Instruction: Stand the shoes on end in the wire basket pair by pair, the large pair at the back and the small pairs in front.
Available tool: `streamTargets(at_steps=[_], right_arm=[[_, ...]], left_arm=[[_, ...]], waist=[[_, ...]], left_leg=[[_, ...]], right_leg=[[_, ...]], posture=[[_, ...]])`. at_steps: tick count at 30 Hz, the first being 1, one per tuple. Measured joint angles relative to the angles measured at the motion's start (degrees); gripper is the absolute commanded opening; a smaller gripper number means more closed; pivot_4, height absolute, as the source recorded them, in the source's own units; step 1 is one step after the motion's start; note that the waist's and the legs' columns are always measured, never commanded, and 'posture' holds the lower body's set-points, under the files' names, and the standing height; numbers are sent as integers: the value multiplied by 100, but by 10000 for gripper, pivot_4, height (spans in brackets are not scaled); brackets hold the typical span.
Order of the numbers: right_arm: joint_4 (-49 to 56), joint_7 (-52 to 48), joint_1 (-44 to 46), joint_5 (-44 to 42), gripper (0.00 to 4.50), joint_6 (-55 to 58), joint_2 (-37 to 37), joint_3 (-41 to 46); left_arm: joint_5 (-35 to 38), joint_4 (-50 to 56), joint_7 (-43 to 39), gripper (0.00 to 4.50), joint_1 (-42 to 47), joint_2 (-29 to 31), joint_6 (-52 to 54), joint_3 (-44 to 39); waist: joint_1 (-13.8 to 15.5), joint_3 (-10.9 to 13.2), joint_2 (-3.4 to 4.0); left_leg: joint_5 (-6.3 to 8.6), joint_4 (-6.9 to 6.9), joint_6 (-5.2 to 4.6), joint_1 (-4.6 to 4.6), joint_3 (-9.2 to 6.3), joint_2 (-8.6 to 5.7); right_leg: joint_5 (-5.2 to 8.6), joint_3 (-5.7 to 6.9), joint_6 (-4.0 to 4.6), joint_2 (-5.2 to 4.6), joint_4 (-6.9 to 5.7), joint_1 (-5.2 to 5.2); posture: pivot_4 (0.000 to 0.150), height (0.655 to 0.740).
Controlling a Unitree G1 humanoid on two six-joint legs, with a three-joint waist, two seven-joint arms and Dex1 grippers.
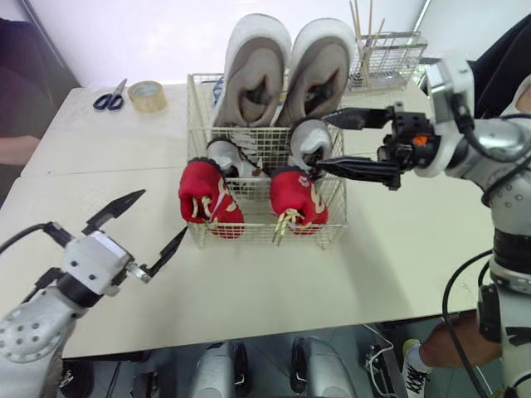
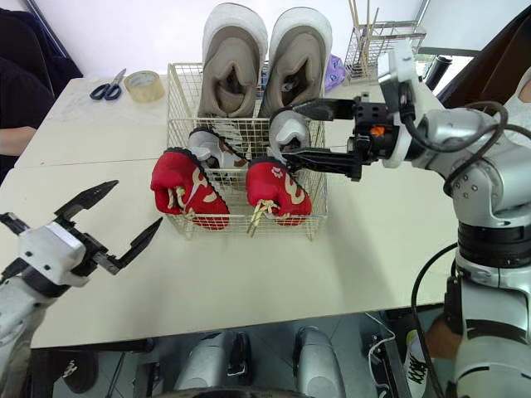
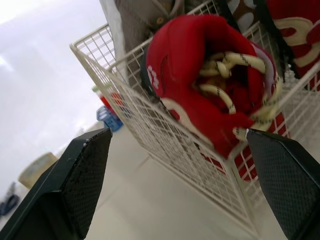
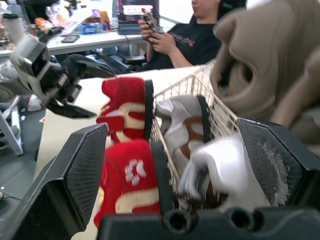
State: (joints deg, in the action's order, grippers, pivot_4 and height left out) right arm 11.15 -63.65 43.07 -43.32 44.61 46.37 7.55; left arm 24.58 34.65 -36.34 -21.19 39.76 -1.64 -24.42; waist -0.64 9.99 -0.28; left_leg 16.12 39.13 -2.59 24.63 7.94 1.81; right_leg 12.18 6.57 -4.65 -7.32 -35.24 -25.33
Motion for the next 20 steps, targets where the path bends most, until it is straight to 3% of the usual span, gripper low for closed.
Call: streamTargets(at_steps=[5, 9, 13, 20], right_arm=[[27, 96, -639, -9, 45000, 169, 533, 300], [14, 10, -1074, -46, 45000, 256, 945, 670], [-206, -239, -1477, 203, 45000, 126, 1395, 680], [-441, -398, -1779, 193, 45000, 280, 1633, 812]], left_arm=[[1095, -304, -827, 44525, -198, 1055, 1454, -750], [1902, -623, -1151, 44525, 635, 1926, 2529, -1155], [2616, -1325, -1643, 44525, 1750, 2764, 3619, -887], [2902, -1696, -2209, 44525, 2499, 3061, 4414, -427]], waist=[[14, 7, 5], [26, 19, 26], [-2, 30, 32], [-34, 44, 56]], left_leg=[[1, 1, 6, 0, -2, 3], [4, 0, 5, 0, 0, 0], [-31, 0, 34, 18, 10, 2], [-47, -14, 54, 18, 15, 17]], right_leg=[[1, 2, 1, 19, 6, -2], [2, -2, 0, 21, 15, 0], [2, -6, -5, 32, 5, 1], [-9, -11, -25, 51, -3, -11]], posture=[[1500, 7400], [1500, 7400], [1500, 7400], [1500, 7400]])
